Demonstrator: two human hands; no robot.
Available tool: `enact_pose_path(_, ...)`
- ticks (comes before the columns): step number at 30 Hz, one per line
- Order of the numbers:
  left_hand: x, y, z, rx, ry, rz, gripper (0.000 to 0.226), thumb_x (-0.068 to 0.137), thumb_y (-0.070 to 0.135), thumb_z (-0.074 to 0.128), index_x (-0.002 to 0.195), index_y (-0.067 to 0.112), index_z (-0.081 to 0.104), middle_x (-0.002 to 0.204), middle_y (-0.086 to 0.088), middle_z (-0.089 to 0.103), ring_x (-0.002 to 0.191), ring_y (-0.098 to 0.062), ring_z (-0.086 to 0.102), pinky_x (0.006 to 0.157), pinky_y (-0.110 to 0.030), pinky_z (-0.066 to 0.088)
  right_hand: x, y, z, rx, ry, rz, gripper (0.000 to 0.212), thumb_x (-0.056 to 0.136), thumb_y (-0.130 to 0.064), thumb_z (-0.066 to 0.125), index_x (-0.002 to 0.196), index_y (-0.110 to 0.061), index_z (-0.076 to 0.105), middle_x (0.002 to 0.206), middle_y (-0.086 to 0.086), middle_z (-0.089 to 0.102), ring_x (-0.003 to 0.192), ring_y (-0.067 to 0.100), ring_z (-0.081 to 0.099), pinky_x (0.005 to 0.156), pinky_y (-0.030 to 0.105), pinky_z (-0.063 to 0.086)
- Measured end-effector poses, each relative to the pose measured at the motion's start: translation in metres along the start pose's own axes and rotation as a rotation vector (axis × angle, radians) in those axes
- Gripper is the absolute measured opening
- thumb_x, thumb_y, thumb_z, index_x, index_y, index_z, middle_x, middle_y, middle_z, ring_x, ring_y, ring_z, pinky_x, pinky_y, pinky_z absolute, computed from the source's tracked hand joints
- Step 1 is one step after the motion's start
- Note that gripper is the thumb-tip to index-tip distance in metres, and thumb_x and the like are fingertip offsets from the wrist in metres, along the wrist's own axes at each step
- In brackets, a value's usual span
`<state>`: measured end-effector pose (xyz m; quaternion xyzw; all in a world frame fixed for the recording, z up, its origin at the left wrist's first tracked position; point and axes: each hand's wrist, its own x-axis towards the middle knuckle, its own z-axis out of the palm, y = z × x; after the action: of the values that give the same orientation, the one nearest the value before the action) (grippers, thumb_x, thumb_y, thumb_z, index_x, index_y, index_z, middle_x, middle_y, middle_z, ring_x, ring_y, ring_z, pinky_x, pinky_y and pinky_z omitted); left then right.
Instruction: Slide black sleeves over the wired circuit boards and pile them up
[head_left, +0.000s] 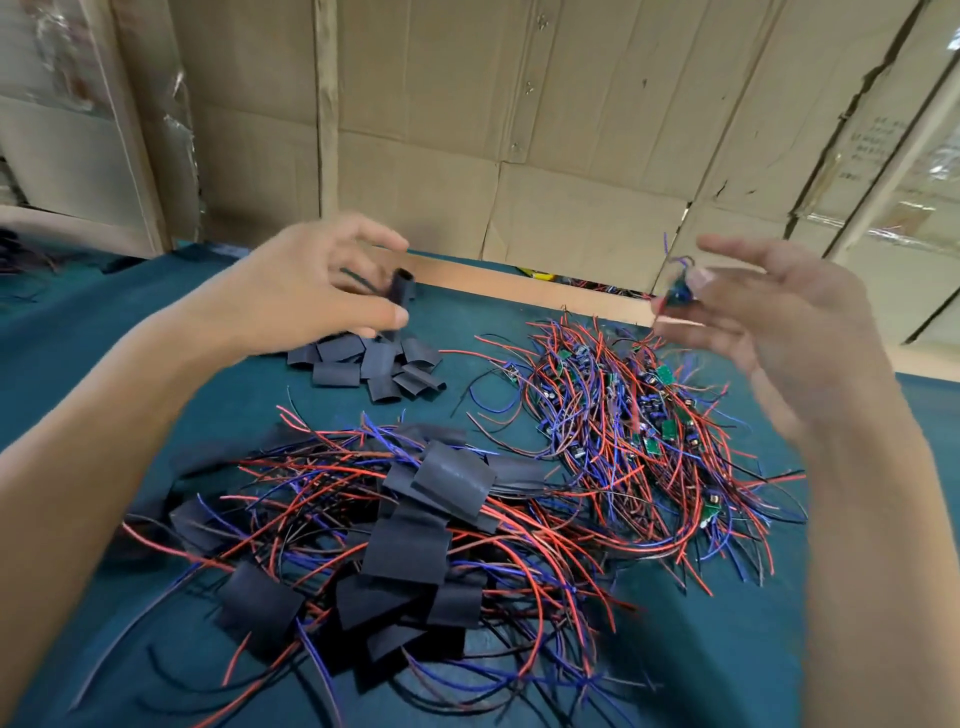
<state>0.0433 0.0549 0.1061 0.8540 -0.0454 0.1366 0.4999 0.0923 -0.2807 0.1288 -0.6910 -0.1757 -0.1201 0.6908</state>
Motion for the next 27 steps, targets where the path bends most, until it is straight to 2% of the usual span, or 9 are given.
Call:
enact_pose_path(4,-0.012,0.024,0.021,-0.004,-0.176,0.130,0.046,0.074,0.017,0.085,0.107,0.044,0.070,0.096,0.014,0.073,0.088,0.001,0.070,0.074,-0.004,0.047,-0.005,-0.007,0.025,0.289,-0.050,-0.004,0.026,0.096,0.002,0.057,0.121,-0.002,0.055,0.101,0.022,0.063,0.083,0.041,0.071,0.082,0.054,0.060)
enact_pose_path(6,-0.017,0.032,0.030,0.000,-0.203,0.177,0.043,0.074,0.028,0.083,0.104,0.056,0.069,0.100,0.015,0.075,0.095,-0.004,0.071,0.087,-0.014,0.052,-0.008,-0.009,0.034,0.366,-0.059,0.017,0.024,0.096,0.001,0.056,0.120,-0.002,0.054,0.092,0.016,0.065,0.081,0.040,0.071,0.080,0.052,0.061)
enact_pose_path(8,-0.020,0.036,0.037,-0.063,-0.207,0.182,0.040,0.075,0.030,0.078,0.106,0.055,0.070,0.103,0.006,0.076,0.097,-0.012,0.072,0.095,-0.025,0.053,-0.010,-0.009,0.042,0.397,-0.072,0.042,0.021,0.096,0.001,0.056,0.116,-0.003,0.056,0.082,0.008,0.068,0.081,0.040,0.072,0.074,0.047,0.062)
enact_pose_path(12,-0.021,0.037,0.040,-0.297,-0.225,0.123,0.033,0.081,0.007,0.077,0.107,0.026,0.077,0.109,-0.010,0.074,0.093,-0.015,0.070,0.087,-0.034,0.059,-0.013,-0.010,0.050,0.381,-0.095,0.068,0.017,0.095,0.002,0.056,0.111,-0.003,0.059,0.088,0.013,0.065,0.087,0.042,0.071,0.071,0.044,0.062)
enact_pose_path(16,-0.017,0.033,0.028,-0.293,-0.133,0.016,0.027,0.075,0.009,0.078,0.098,0.021,0.079,0.104,-0.022,0.070,0.098,-0.024,0.070,0.084,-0.033,0.060,-0.014,-0.013,0.056,0.490,-0.057,0.071,0.014,0.096,0.004,0.050,0.103,-0.005,0.058,0.081,0.015,0.057,0.079,0.039,0.072,0.082,0.053,0.060)
enact_pose_path(18,-0.014,0.028,0.021,-0.221,-0.084,-0.021,0.022,0.080,0.006,0.077,0.096,0.022,0.079,0.103,-0.021,0.070,0.101,-0.024,0.070,0.083,-0.031,0.060,-0.015,-0.014,0.060,0.573,0.000,0.089,0.014,0.097,0.001,0.046,0.106,-0.005,0.055,0.076,0.011,0.051,0.067,0.032,0.069,0.069,0.044,0.061)
enact_pose_path(21,-0.010,0.020,0.013,-0.148,-0.031,-0.076,0.024,0.081,0.005,0.075,0.095,0.025,0.079,0.098,-0.014,0.073,0.093,-0.016,0.072,0.080,-0.027,0.060,-0.016,-0.010,0.064,0.695,0.065,0.135,0.017,0.096,-0.003,0.042,0.111,-0.005,0.051,0.078,0.008,0.047,0.052,0.017,0.048,0.048,0.026,0.041)
enact_pose_path(24,-0.012,0.021,0.010,-0.110,-0.052,-0.060,0.029,0.081,0.008,0.077,0.099,0.030,0.078,0.094,-0.001,0.076,0.093,-0.016,0.073,0.080,-0.024,0.059,-0.018,-0.008,0.069,0.788,0.062,0.147,0.017,0.096,-0.006,0.040,0.111,-0.007,0.048,0.080,0.009,0.051,0.051,0.014,0.037,0.048,0.025,0.030)
enact_pose_path(27,-0.021,0.033,0.016,-0.150,-0.245,-0.009,0.031,0.076,0.012,0.082,0.103,0.026,0.078,0.095,-0.001,0.077,0.088,-0.014,0.073,0.078,-0.022,0.058,-0.021,-0.012,0.073,0.843,0.076,0.108,0.016,0.097,-0.007,0.040,0.112,-0.009,0.046,0.083,0.010,0.054,0.051,0.014,0.036,0.049,0.025,0.030)
